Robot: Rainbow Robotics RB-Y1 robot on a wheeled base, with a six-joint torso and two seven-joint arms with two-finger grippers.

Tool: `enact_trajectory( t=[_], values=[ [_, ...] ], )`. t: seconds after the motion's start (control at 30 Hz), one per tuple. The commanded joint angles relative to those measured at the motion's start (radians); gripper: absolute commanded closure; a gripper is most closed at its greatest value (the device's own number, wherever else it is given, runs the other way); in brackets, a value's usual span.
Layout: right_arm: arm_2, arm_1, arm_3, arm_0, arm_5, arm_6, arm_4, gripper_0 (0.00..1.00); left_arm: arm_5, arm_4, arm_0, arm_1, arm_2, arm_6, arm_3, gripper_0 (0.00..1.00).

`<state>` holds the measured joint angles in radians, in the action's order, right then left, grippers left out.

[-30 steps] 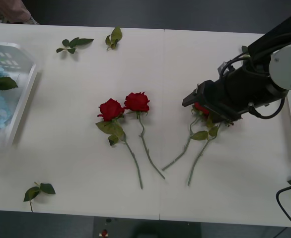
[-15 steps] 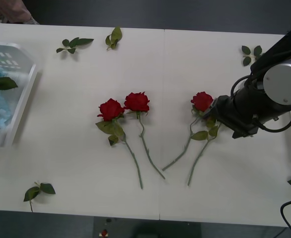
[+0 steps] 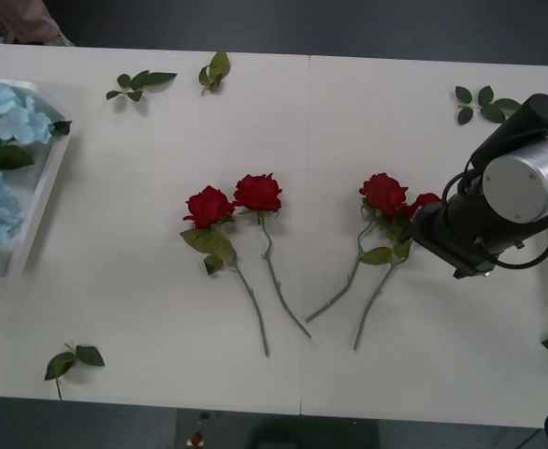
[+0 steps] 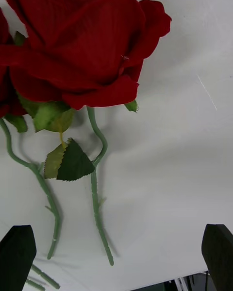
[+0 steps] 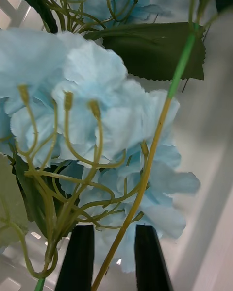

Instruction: Put the red flowers into the right box and the blue flowers into the left box

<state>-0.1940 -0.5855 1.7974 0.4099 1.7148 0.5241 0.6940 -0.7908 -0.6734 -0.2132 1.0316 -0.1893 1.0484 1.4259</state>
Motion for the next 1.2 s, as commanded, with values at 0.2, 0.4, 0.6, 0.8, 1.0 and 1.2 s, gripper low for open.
enact_trajectory(
  t=[0.2,0.4,0.6,0.8,1.0,1.2],
  values=[
    [-0.056,-0.01,-0.067,0.018,-0.093,0.073,-0.047,0.0,0.027,0.005,-0.021,0.031,0.011,0.055,0.024,0.41],
    [-0.101,0.003,-0.121,0.027,-0.155,0.102,-0.122,0.0,0.025,0.011,-0.023,0.035,0.028,0.053,0.08,0.06],
    [-0.102,0.042,-0.168,0.038,-0.199,0.122,-0.157,0.0,-0.051,0.005,-0.023,0.039,0.085,0.059,0.169,0.0],
    [-0.102,0.075,-0.173,0.052,-0.215,0.128,-0.165,0.0,-0.223,-0.057,-0.021,0.047,0.169,0.078,0.288,0.0],
    [-0.104,0.105,-0.202,0.056,-0.218,0.142,-0.191,0.0,-0.383,-0.104,-0.018,0.035,0.252,0.096,0.435,0.0],
    [-0.116,0.119,-0.256,0.064,-0.256,0.155,-0.218,0.0,-0.42,-0.186,0.012,-0.028,0.33,0.094,0.561,0.0]
  ],
)
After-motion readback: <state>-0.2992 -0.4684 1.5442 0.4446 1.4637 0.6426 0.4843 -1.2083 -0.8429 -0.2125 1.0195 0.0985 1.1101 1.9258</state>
